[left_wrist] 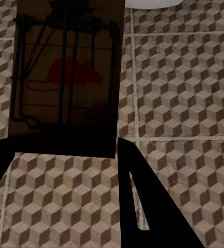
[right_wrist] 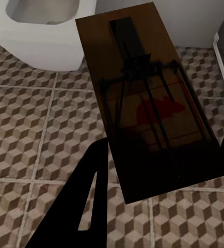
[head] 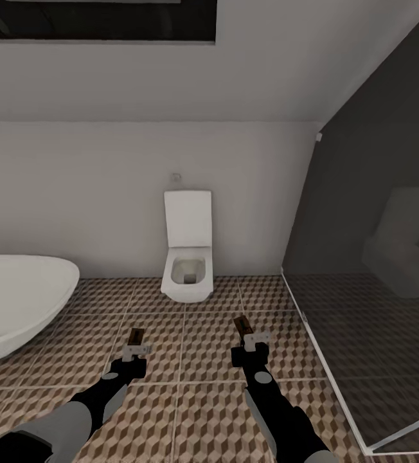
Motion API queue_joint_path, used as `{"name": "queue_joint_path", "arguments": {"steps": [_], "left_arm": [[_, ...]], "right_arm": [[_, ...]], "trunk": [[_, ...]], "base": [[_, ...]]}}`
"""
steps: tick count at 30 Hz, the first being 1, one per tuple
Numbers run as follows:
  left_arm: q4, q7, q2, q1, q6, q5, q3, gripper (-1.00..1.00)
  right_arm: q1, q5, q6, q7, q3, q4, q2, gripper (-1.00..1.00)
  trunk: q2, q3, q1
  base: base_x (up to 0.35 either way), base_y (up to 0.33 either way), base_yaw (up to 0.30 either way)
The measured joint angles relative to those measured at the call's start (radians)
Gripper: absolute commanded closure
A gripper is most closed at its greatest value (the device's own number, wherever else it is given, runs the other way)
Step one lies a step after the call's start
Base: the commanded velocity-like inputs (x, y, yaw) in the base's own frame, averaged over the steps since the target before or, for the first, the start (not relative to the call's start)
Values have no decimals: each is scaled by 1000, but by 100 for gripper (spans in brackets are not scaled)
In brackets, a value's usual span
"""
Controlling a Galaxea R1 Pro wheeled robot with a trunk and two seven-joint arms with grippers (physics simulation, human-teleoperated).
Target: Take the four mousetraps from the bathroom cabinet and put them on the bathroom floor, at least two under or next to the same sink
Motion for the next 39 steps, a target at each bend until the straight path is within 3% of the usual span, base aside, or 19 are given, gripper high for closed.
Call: {"name": "queue_joint_path", "arguments": {"steps": [39], "left_arm": [[2, 0, 0, 0, 0, 0, 0, 100]], "right_arm": [[0, 1, -1, 0, 1, 0, 0, 100]], "trunk": [[-273, -184, 150]], "base": [[0, 0, 0]]}}
